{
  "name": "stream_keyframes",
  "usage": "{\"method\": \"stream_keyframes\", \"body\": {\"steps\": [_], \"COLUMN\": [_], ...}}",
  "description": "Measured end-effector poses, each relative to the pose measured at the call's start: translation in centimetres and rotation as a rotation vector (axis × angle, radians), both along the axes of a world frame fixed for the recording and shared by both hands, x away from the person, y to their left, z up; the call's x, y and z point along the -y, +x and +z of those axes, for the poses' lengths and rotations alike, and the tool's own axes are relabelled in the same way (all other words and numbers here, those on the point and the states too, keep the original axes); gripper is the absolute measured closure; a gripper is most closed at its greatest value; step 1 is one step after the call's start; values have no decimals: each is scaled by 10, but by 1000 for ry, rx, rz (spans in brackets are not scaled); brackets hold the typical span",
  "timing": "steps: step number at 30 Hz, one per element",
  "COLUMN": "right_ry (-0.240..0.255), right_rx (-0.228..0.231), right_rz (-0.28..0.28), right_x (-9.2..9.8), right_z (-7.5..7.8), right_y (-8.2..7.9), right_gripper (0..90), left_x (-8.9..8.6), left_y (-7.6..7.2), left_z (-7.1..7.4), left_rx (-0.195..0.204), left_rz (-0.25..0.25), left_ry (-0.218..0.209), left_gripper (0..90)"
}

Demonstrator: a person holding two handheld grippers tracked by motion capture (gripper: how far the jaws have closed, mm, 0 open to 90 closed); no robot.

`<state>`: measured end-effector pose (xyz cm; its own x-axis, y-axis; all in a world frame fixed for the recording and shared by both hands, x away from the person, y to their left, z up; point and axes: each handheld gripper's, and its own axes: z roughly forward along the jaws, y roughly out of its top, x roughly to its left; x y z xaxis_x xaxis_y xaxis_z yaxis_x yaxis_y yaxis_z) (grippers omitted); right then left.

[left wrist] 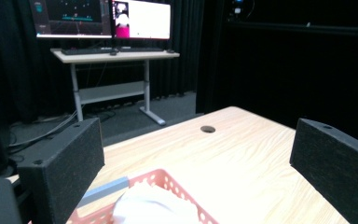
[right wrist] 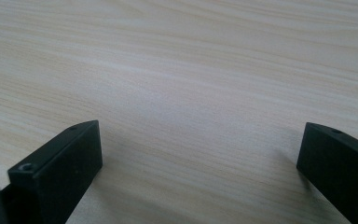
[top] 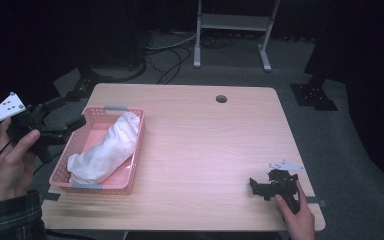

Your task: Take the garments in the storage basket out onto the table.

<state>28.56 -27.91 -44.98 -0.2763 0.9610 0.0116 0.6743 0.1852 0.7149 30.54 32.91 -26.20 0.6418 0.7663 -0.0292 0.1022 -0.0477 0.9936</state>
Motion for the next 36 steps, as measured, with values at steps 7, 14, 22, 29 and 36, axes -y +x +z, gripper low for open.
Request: {"method": "stream_keyframes", "body": {"steps": [7,14,22,29,36], "right_ry": [0,0,0,0,0], "right_rx": [0,0,0,0,0], "right_rz": [0,0,0,0,0], "right_x": [0,0,0,0,0], "right_z": [0,0,0,0,0], "right_y": [0,0,0,0,0], "right_gripper": [0,0,0,0,0], "left_x": [1,4,6,12,19], "left_y": [2,5,9,12,18], "left_z": [-2,-5,-9,-12,-19], "left_rx": [-29,-57,-87,-104,-137], "left_rz": [20,28,34,16,5], "left_ry": [42,74,87,107,139], "left_gripper": [28,28,28,28,28]}}
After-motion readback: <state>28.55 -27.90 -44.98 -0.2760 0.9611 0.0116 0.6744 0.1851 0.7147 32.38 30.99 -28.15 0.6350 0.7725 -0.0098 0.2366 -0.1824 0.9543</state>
